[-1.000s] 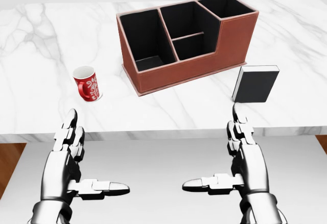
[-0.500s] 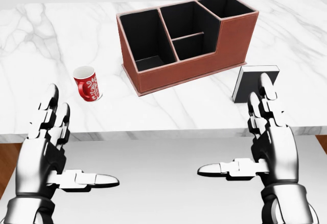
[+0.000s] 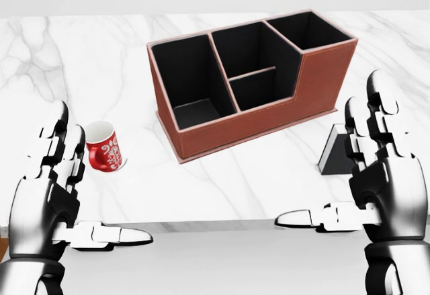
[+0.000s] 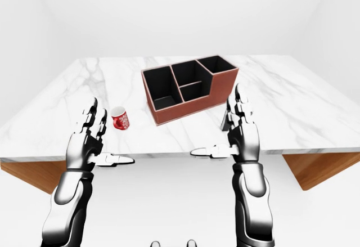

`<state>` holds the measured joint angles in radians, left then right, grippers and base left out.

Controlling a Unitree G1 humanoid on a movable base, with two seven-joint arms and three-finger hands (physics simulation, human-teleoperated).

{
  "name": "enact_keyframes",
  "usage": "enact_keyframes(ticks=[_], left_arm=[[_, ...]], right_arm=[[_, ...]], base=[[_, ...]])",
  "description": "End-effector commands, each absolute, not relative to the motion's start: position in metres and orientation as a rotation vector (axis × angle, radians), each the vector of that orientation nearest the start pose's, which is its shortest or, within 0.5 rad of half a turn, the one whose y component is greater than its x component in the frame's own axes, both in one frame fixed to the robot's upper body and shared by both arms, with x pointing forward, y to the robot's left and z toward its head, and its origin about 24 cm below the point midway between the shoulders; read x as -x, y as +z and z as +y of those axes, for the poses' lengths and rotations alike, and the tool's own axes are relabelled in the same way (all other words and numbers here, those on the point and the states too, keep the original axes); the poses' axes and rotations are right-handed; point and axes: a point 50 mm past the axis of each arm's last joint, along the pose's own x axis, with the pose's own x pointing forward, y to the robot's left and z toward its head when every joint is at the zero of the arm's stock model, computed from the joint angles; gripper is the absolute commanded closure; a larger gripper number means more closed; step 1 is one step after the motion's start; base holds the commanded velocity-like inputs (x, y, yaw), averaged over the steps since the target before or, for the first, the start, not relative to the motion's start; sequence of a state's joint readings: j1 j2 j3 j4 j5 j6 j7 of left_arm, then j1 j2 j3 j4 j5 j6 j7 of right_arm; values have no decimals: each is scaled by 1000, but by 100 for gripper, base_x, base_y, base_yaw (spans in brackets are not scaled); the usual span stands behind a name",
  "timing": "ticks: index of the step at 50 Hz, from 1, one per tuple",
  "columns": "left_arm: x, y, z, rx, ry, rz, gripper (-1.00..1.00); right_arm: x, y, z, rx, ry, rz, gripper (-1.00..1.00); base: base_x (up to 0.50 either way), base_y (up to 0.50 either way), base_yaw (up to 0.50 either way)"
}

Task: Pick up the book and place it in the back compartment of the caddy.

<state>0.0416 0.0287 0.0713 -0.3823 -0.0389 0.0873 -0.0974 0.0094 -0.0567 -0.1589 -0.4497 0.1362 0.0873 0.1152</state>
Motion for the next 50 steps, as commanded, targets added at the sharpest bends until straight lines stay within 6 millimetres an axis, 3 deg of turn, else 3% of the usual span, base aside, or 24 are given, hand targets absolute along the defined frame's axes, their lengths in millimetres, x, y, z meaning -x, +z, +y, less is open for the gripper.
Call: enact_keyframes(ticks=[1,40,50], left_arm=[[-237,114,166,-19,-31,-264,-100],[-237,110,165,-20,-35,-244,-100],[-238,108,164,-20,-36,-234,-100]], right_arm=[[-233,143,-188,-23,-3,-392,-100],[-235,140,-188,1,-11,-375,-100],[-236,141,-186,34,-23,-378,-100]], base=[[50,0,0],[50,0,0],[4,0,0]])
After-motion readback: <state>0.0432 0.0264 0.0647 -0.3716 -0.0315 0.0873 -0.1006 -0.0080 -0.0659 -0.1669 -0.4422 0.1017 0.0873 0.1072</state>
